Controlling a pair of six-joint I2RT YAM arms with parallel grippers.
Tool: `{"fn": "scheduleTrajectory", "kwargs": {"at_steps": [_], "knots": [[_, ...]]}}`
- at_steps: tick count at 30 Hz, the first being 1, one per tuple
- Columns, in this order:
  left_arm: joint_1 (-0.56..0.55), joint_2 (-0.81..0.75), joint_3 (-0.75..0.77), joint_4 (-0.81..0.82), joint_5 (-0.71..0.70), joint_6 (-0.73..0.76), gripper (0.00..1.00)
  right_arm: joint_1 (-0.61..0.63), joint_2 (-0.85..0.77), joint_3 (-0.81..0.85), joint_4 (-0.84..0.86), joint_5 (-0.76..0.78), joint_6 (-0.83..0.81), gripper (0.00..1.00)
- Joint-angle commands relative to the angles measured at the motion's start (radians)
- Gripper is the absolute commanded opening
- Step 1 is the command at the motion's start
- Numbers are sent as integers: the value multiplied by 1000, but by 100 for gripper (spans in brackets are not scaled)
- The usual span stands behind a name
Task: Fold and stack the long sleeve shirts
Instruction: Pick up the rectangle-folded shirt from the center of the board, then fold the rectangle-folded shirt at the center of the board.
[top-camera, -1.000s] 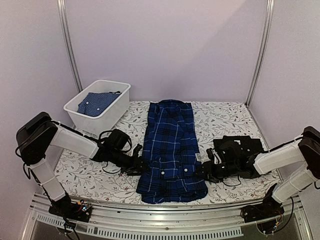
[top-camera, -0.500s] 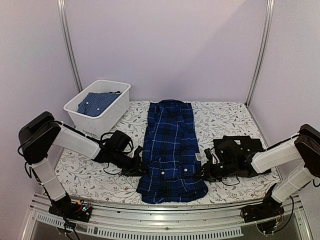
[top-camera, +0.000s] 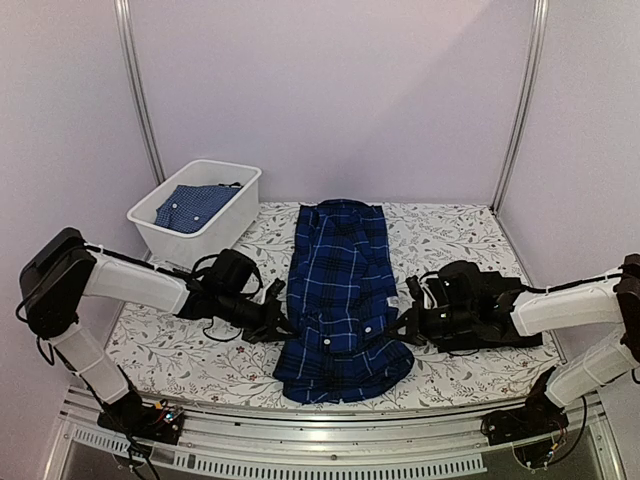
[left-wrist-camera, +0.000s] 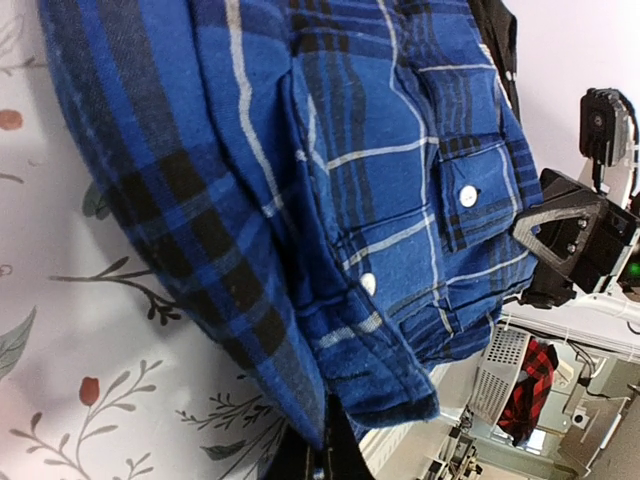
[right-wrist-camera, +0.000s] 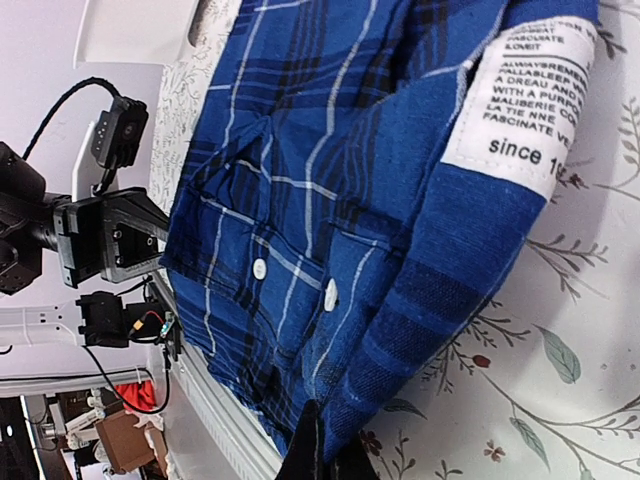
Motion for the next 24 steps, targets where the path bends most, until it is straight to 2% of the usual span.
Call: {"fn": "scheduleTrajectory", "kwargs": {"at_steps": [1, 6, 10, 16, 18, 19, 20, 23, 24], "knots": [[28, -63, 61, -46, 24, 12, 0, -15, -41, 73, -38, 4, -16, 0], [102, -44, 134, -55, 56, 40, 0, -92, -8, 153, -49, -12, -40, 0], [160, 57, 221, -33, 87, 59, 0, -178, 61, 236, -41, -33, -59, 0], [260, 275, 334, 71, 113, 23, 0, -283, 283, 357, 17, -84, -88, 0], [276, 338, 368, 88, 105, 24, 0, -310, 367, 385, 46, -110, -94, 4], [280, 359, 379, 95, 100, 27, 2, -320, 395, 401, 52, -127, -96, 9], [284, 376, 390, 98, 97, 28, 9, -326, 426, 415, 53, -136, -100, 15], [286, 365, 383, 127, 87, 36, 39, -329, 450, 436, 44, -136, -123, 37], [287, 352, 383, 122, 75, 55, 45, -328, 443, 436, 33, -124, -129, 42]]}}
